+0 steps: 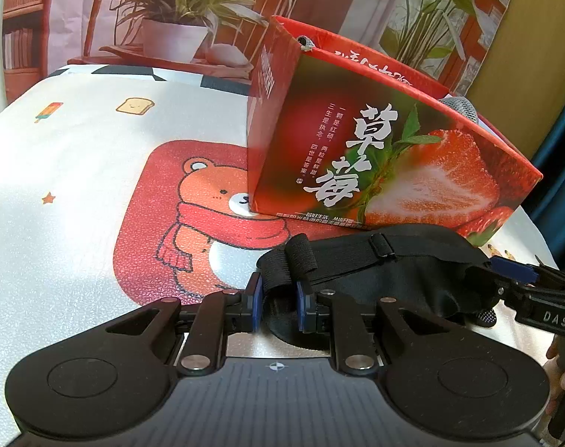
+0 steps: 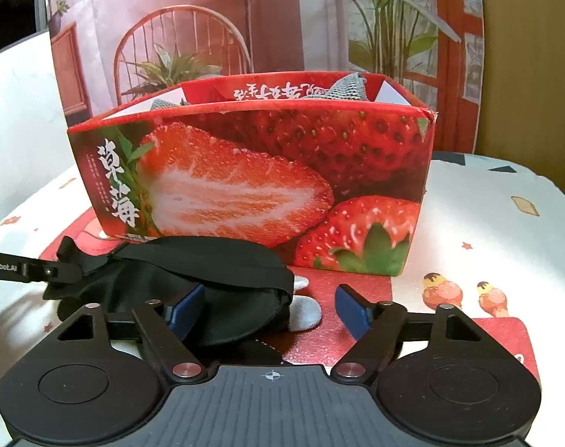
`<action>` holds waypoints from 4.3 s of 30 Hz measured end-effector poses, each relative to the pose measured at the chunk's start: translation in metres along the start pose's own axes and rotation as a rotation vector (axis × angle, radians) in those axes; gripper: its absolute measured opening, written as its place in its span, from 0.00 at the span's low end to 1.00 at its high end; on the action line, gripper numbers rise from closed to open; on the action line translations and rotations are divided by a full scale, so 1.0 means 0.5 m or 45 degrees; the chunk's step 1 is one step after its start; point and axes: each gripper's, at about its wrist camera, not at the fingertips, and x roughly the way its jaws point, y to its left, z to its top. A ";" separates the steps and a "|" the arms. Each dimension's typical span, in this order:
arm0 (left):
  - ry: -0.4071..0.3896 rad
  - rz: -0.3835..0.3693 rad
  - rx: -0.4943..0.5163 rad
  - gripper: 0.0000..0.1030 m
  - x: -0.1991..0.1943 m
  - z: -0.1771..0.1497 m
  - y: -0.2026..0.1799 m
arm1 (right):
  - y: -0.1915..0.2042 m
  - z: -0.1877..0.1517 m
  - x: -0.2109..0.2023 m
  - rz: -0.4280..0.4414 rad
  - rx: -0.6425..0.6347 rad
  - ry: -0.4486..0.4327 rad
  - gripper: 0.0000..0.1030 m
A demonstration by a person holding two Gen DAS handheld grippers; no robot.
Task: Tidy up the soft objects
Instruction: 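Close both grippers on the black strapped fabric, then lift the black strapped fabric with both grippers and carry it over the box, then lower the black fabric into the box and open both grippers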
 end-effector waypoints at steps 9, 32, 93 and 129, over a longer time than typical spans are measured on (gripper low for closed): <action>-0.002 0.002 0.008 0.19 0.000 0.000 0.000 | -0.009 0.013 0.030 0.136 0.103 0.073 0.57; -0.050 -0.001 0.021 0.15 -0.025 0.012 -0.003 | -0.006 0.066 -0.022 0.147 0.031 -0.054 0.13; -0.329 0.010 0.303 0.09 -0.021 0.301 -0.186 | -0.073 0.338 0.012 0.037 -0.129 -0.160 0.11; -0.142 0.119 0.435 0.46 0.060 0.302 -0.171 | -0.053 0.281 0.078 -0.044 -0.203 -0.027 0.21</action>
